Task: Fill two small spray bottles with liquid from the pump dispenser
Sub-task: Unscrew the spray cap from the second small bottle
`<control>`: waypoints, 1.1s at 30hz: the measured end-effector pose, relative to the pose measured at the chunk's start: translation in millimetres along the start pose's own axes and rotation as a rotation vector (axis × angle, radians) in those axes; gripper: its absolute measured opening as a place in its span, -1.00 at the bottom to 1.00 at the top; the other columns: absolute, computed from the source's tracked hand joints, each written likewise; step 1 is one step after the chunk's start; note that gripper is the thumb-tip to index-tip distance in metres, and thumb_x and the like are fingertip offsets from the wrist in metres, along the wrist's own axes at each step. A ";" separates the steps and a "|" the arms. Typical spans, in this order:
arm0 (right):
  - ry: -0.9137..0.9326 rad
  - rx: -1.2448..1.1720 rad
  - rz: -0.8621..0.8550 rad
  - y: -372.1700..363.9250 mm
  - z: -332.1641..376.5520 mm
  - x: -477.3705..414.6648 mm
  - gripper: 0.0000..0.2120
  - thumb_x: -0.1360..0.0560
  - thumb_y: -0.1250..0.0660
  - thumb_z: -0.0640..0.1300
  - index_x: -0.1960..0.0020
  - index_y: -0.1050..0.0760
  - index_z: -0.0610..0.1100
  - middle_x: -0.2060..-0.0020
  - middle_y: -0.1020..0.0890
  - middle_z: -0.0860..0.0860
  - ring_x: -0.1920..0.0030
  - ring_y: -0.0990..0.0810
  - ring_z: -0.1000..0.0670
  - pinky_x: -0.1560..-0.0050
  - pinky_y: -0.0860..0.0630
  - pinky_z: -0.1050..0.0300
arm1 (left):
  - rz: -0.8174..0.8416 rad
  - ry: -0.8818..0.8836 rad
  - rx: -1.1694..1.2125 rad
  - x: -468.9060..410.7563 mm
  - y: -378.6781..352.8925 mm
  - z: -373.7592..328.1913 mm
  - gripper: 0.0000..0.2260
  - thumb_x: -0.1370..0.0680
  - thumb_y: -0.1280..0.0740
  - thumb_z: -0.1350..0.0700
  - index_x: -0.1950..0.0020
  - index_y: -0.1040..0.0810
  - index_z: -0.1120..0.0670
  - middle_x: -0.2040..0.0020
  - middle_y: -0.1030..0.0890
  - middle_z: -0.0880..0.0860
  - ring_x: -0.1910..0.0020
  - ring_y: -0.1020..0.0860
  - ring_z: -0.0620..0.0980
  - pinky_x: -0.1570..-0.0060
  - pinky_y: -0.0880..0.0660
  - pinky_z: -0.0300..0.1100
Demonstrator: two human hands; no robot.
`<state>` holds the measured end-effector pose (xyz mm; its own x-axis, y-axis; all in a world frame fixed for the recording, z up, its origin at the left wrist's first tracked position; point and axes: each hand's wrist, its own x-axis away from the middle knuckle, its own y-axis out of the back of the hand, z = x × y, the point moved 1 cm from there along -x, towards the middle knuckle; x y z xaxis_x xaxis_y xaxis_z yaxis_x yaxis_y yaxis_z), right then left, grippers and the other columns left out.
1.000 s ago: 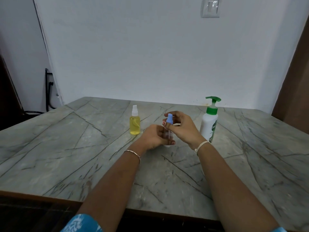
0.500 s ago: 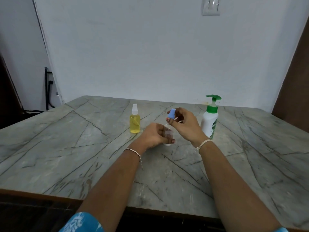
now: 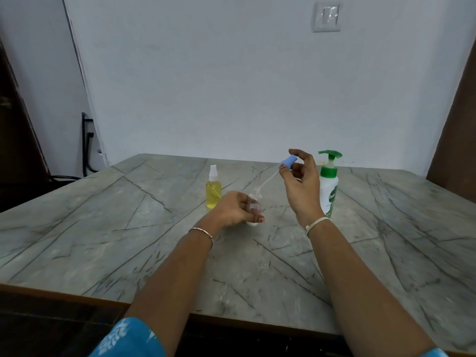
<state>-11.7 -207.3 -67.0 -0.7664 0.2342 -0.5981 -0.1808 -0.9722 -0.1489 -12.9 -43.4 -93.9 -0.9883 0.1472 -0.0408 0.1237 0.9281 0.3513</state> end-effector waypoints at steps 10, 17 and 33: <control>-0.219 0.027 0.187 -27.2 -7.7 2.5 -0.81 -0.50 -0.41 -0.26 -0.08 -0.49 -0.14 0.09 -0.65 -0.15 0.14 -0.58 -0.03 0.04 -0.56 0.06 | -0.165 0.025 -0.014 29.1 65.6 21.0 -0.65 -0.35 -0.47 0.46 -0.10 -0.52 0.36 0.15 -0.59 0.12 0.16 -0.58 -0.03 0.23 -0.56 -0.36; -0.241 0.206 0.382 -56.7 -31.1 10.4 -0.83 -0.42 -0.45 -0.37 0.15 -0.54 -0.14 0.13 -0.64 -0.15 0.16 -0.60 -0.06 0.03 -0.58 0.04 | -0.421 0.046 0.049 44.3 114.0 41.4 -0.50 -0.14 -0.65 0.20 -0.01 -0.60 0.24 0.05 -0.68 0.15 0.00 -0.65 0.08 -0.14 -0.56 -0.02; -0.275 0.472 0.439 -89.3 -62.9 17.7 -0.86 -0.33 -0.54 -0.26 0.18 -0.61 -0.14 0.21 -0.66 -0.07 0.20 -0.58 -0.01 0.08 -0.58 0.10 | -0.509 0.027 -0.062 40.0 119.2 52.0 -0.67 -0.18 -0.65 0.16 0.16 -0.61 0.10 0.09 -0.68 0.21 0.11 -0.64 0.06 -0.08 -0.58 -0.01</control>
<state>29.6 -115.9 -113.8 -0.9467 -0.1301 -0.2947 -0.0195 -0.8900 0.4555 -33.0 90.9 -102.3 -0.9238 -0.3280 -0.1975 -0.3788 0.8576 0.3479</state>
